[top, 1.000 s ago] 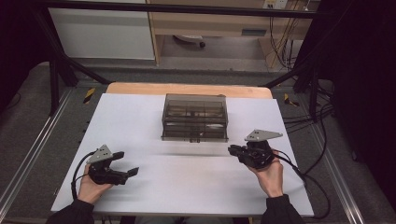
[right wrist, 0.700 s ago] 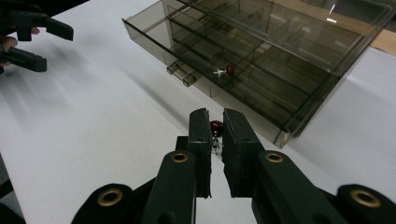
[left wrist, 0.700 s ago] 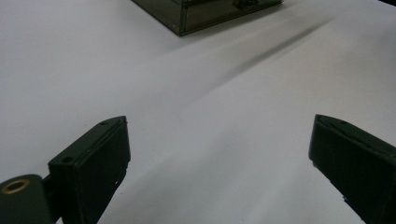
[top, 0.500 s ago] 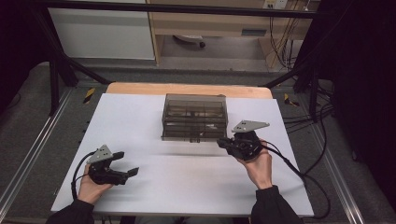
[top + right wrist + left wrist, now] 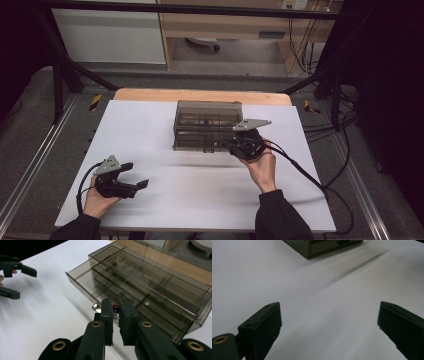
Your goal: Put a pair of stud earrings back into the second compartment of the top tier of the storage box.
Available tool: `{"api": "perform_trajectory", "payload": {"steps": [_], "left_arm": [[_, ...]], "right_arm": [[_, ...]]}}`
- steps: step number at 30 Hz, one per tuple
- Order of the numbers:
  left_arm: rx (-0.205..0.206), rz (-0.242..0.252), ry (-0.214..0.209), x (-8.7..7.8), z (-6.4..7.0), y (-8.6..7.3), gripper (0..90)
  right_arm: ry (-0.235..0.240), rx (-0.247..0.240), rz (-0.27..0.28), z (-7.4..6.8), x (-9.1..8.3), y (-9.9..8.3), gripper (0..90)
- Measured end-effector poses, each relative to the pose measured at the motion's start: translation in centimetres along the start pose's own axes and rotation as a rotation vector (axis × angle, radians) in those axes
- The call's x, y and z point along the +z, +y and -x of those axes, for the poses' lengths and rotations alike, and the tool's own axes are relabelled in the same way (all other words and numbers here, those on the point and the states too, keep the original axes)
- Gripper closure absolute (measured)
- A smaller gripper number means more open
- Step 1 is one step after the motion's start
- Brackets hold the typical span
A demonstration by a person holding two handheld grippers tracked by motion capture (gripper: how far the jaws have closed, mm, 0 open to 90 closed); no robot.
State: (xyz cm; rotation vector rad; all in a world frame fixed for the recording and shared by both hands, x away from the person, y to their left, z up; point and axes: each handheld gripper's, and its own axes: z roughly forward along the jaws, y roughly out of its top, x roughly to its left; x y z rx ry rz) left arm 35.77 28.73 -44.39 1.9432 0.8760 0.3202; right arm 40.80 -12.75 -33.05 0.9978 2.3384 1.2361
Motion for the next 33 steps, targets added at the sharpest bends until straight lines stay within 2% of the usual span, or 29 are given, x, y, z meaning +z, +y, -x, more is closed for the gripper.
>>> {"api": "perform_trajectory", "payload": {"steps": [11,33], "left_arm": [[-0.001,0.0,-0.003,0.0,0.0,0.0,4.9],[-0.002,-0.001,-0.002,0.0,0.0,0.0,4.9]], "right_arm": [[-0.016,0.012,-0.009,0.4,3.3,0.8,82.3],[0.005,0.029,-0.048,0.3,7.7,-0.4,82.1]]}}
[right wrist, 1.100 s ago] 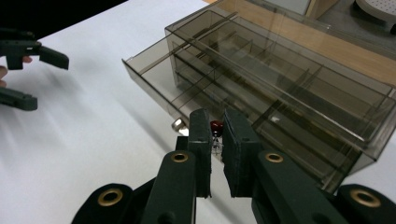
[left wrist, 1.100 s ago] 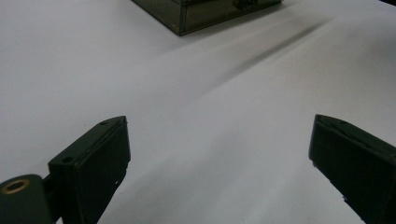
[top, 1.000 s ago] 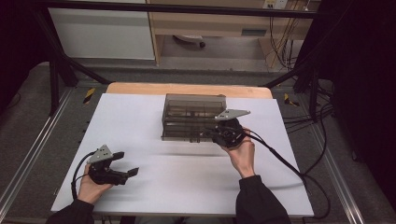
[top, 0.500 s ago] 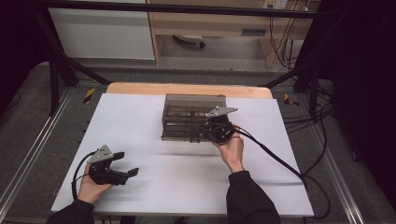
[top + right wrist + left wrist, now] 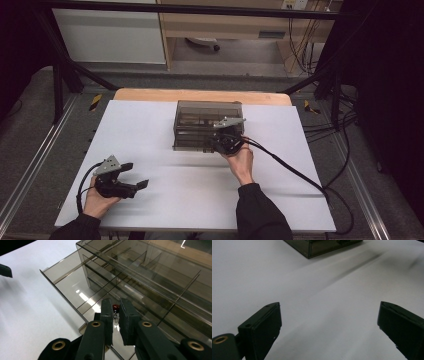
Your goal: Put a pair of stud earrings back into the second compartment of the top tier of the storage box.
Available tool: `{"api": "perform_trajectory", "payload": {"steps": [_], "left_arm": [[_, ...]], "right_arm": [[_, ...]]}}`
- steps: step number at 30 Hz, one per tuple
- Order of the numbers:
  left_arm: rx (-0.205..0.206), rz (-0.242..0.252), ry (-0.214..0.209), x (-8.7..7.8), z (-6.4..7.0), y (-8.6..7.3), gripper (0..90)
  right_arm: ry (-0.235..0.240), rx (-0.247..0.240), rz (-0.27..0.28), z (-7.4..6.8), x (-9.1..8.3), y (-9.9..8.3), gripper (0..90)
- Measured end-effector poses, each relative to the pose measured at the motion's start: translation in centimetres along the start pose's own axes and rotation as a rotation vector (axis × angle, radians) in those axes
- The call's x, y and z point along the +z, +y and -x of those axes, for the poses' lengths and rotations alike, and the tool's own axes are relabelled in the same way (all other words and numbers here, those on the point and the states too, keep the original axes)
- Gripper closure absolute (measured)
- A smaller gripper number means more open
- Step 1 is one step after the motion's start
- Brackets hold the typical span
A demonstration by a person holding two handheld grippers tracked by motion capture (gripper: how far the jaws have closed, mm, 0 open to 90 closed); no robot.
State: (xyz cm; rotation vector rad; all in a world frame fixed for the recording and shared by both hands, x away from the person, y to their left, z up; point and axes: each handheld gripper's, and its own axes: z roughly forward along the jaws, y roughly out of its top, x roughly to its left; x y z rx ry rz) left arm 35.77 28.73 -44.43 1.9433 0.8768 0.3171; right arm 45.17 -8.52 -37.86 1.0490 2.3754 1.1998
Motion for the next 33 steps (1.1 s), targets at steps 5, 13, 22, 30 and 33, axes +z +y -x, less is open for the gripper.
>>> {"api": "perform_trajectory", "payload": {"steps": [5,13,22,30,33], "left_arm": [[0.0,-0.001,-0.001,0.0,0.0,0.0,4.9],[0.0,0.001,-0.001,0.0,0.0,0.0,4.9],[0.0,0.001,0.0,0.0,0.0,0.0,4.9],[0.0,0.001,-0.001,0.0,0.0,0.0,4.9],[0.0,0.0,0.0,0.0,0.0,0.0,4.9]], "right_arm": [[-0.008,0.0,-0.005,0.1,0.6,-0.1,81.8],[-0.016,-0.002,-0.007,0.2,0.7,-0.2,78.3],[-0.018,-0.007,0.031,0.1,-0.6,0.2,68.4],[-0.01,-0.026,0.065,-0.2,-2.8,0.5,52.0],[-0.007,-0.03,0.074,-0.4,-3.6,0.3,42.8]]}}
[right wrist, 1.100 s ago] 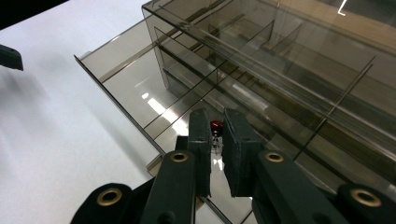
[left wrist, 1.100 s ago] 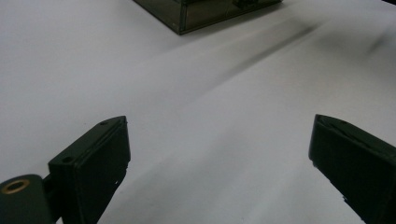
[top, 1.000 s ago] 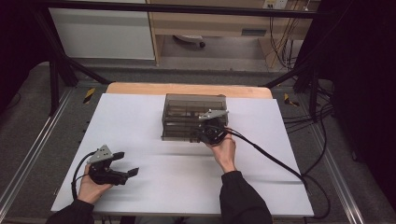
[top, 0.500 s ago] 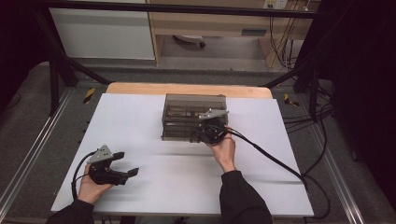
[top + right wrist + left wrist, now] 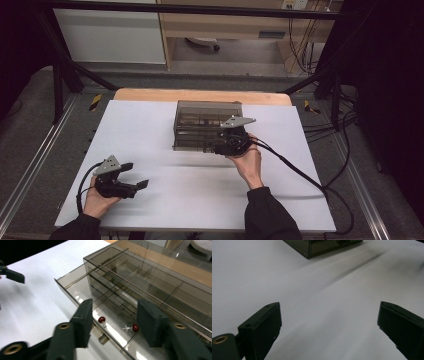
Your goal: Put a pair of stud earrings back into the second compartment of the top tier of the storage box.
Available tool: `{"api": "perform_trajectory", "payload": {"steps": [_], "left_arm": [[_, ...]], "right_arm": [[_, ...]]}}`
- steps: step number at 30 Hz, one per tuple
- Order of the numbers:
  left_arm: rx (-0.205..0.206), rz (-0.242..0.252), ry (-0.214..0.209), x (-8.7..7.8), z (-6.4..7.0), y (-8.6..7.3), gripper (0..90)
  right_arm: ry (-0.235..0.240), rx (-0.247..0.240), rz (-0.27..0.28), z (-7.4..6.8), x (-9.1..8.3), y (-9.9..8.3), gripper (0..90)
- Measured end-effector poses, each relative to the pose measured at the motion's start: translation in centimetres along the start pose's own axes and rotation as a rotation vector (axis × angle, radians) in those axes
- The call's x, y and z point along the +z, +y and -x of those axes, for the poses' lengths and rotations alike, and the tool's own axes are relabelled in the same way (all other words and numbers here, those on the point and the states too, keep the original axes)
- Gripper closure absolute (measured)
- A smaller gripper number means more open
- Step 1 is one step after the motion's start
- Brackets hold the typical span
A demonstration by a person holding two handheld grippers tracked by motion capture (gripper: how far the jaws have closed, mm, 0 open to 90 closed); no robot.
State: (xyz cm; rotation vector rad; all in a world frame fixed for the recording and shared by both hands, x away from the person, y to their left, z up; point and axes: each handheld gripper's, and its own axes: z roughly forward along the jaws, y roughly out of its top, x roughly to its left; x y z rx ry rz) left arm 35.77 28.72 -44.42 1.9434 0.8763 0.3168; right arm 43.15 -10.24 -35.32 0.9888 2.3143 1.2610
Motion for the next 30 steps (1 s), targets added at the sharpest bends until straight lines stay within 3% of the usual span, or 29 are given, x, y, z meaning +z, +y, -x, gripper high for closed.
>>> {"api": "perform_trajectory", "payload": {"steps": [13,24,30], "left_arm": [[0.0,-0.002,0.0,0.0,0.0,0.0,4.9],[0.002,-0.004,0.001,0.1,0.0,0.0,4.9],[0.002,-0.005,0.001,0.1,0.1,0.0,4.9]], "right_arm": [[0.005,0.058,0.044,1.3,-4.0,-1.7,11.0],[0.009,0.1,0.098,2.6,-6.7,-4.9,2.1],[0.008,0.104,0.098,3.0,-7.2,-7.1,0.6]]}}
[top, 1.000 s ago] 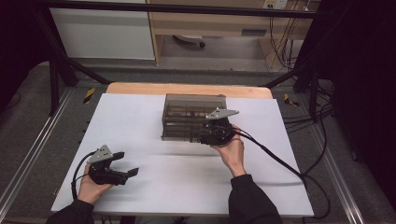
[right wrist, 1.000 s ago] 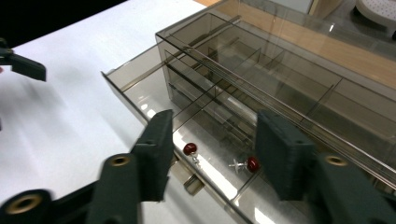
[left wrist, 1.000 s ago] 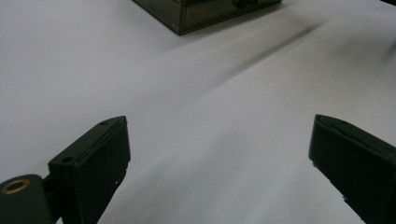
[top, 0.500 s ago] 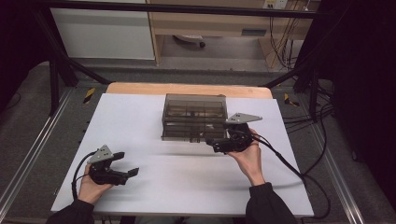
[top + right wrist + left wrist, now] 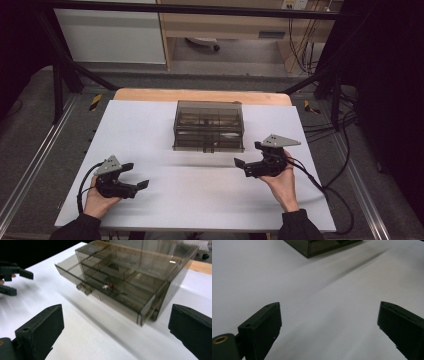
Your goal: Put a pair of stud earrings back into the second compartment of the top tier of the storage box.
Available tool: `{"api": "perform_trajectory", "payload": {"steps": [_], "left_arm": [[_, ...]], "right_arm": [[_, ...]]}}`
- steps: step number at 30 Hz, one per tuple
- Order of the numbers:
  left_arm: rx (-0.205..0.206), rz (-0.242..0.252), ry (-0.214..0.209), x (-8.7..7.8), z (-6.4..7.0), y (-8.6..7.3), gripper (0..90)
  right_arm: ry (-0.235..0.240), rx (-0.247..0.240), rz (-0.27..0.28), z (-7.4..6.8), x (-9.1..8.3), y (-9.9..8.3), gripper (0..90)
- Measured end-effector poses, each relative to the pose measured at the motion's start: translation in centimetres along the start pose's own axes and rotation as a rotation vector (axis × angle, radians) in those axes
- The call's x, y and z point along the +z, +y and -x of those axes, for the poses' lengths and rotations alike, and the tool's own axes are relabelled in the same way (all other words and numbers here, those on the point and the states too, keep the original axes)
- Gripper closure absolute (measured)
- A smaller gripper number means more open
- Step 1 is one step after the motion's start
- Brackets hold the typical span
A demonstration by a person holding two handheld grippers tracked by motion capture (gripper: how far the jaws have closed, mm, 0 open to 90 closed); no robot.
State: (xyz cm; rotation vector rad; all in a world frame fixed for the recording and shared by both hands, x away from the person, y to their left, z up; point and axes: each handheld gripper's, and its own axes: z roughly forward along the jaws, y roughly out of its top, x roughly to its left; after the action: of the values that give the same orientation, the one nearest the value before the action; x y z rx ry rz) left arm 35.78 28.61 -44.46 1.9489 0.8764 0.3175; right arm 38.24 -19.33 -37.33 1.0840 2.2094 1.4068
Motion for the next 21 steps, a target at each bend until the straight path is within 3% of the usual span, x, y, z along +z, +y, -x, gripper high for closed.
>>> {"api": "perform_trajectory", "payload": {"steps": [8,21], "left_arm": [[0.001,-0.001,0.001,0.0,0.0,0.0,4.9],[0.001,-0.001,0.0,0.0,0.1,0.0,4.9]], "right_arm": [[0.017,0.006,-0.007,0.6,-0.5,-2.9,0.6],[0.021,0.032,-0.031,2.9,-1.5,-7.2,0.5]]}}
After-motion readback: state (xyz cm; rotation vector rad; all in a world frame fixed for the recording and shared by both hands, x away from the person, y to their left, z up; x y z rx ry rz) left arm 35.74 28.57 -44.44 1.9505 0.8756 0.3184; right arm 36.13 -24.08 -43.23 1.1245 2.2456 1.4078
